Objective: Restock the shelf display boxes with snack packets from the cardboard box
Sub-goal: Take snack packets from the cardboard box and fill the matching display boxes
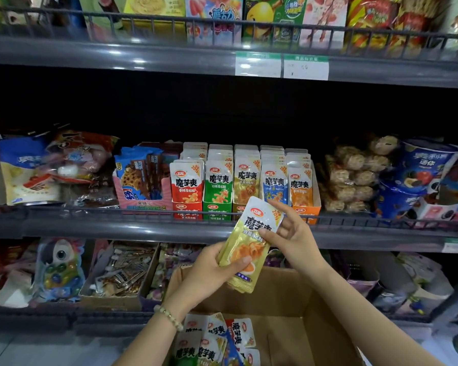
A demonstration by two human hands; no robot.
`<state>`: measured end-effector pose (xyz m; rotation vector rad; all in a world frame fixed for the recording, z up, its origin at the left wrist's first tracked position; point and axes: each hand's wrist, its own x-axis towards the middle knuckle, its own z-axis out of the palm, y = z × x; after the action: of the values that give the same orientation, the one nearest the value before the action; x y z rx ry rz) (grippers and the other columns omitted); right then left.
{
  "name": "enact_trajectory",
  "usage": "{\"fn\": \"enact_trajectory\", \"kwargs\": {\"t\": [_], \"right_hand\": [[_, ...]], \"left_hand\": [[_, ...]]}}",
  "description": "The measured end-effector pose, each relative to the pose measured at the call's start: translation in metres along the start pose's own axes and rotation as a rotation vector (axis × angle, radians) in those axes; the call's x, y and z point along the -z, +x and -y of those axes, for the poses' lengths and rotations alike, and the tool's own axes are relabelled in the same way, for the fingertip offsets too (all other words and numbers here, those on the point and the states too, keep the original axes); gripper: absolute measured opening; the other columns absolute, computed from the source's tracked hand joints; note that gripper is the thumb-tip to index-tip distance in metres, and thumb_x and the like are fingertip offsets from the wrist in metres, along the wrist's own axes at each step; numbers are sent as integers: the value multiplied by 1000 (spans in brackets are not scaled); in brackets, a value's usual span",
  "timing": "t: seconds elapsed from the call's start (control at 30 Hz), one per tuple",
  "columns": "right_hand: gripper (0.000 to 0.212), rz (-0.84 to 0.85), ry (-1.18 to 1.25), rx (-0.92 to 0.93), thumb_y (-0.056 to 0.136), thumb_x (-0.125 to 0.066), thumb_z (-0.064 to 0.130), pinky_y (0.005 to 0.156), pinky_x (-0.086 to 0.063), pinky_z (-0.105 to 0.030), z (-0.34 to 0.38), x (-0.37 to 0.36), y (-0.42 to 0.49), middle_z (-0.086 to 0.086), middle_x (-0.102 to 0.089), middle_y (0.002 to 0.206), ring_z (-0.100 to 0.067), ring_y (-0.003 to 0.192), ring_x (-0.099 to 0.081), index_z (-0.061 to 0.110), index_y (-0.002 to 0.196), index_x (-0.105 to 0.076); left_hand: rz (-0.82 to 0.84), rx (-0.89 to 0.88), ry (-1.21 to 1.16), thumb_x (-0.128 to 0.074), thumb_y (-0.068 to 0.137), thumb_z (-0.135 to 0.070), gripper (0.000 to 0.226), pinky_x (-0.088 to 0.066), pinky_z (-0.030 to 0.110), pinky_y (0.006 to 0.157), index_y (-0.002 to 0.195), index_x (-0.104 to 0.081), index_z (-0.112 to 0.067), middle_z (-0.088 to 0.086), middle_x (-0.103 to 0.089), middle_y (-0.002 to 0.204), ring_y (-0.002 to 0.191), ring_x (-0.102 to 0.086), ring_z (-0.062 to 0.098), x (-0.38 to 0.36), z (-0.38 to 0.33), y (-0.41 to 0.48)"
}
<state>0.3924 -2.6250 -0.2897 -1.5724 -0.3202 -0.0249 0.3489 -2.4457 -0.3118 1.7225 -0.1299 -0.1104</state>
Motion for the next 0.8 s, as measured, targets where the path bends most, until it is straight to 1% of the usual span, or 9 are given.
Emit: {"fn": "enact_trajectory", "kwargs": {"t": [0.1, 0.2, 0.33, 0.47, 0.53, 0.6, 0.67, 0.7, 0.8], "right_hand": [[55, 37, -16, -40, 83, -68, 4, 75, -59, -36, 4, 1, 12, -7, -71, 106, -21, 96, -69, 25, 129, -47], [55, 105, 26, -114, 86, -65, 9, 77, -59, -38, 8, 3, 25, -12, -71, 106, -24, 95, -70, 29, 133, -44], [54, 157, 120, -203, 87, -63, 6, 76, -58, -32, 9, 7, 43, -13, -72, 104, -25, 95, -70, 31, 131, -45], [59, 133, 55, -122, 85, -64, 1, 75, -59, -33, 14, 15, 64, -12, -73, 99, -24, 91, -71, 27, 134, -43], [58, 74, -8, -30, 85, -63, 0, 67, -58, -27, 25, 20, 75, -9, -73, 94, -18, 84, -72, 25, 133, -43], [55, -27, -18, 59, 87, -61, -1, 58, -55, -20, 36, 25, 91, -8, -71, 92, -11, 75, -71, 21, 133, -41], [54, -144, 23, 137, 87, -61, -3, 58, -54, -19, 45, 32, 111, -5, -69, 91, -8, 74, -70, 20, 132, -42], [53, -190, 35, 172, 87, -61, -4, 60, -55, -20, 48, 35, 121, -3, -69, 92, -7, 76, -70, 20, 130, -43], [54, -237, 46, 220, 85, -61, -7, 63, -57, -21, 48, 37, 151, -1, -67, 90, -4, 78, -69, 15, 131, -44]], "left_hand": [[20, -77, 37, -69, 81, -28, 26, -53, 18, 71, 106, -62, -22, -11, -73, 95, 89, -69, 7, 4, 0, 8], [42, -140, 51, -64, 80, -35, 35, -53, 20, 77, 113, -57, -26, -9, -72, 102, 93, -68, 6, 8, -5, 16], [72, -160, 59, -59, 81, -38, 33, -54, 20, 77, 114, -52, -33, -11, -69, 107, 95, -66, 2, 13, -11, 29], [71, -155, 99, -56, 83, -45, 36, -56, 26, 77, 116, -54, -31, -10, -69, 107, 95, -67, 5, 17, -12, 49], [44, -167, 232, -50, 83, -53, 49, -55, 28, 79, 124, -50, -26, -13, -64, 113, 97, -64, 3, 22, -15, 63], [-36, -201, 506, -47, 85, -54, 54, -51, 28, 89, 133, -41, -28, -15, -55, 123, 104, -56, 2, 30, -19, 77], [-122, -271, 765, -49, 89, -49, 54, -43, 27, 99, 137, -38, -28, -14, -47, 129, 116, -48, 4, 38, -23, 89], [-136, -307, 837, -51, 89, -47, 53, -41, 28, 102, 137, -39, -27, -12, -45, 133, 121, -45, 6, 40, -24, 95], [-124, -335, 912, -54, 89, -45, 52, -41, 24, 101, 137, -41, -30, -11, -44, 136, 121, -46, 6, 44, -22, 112]]}}
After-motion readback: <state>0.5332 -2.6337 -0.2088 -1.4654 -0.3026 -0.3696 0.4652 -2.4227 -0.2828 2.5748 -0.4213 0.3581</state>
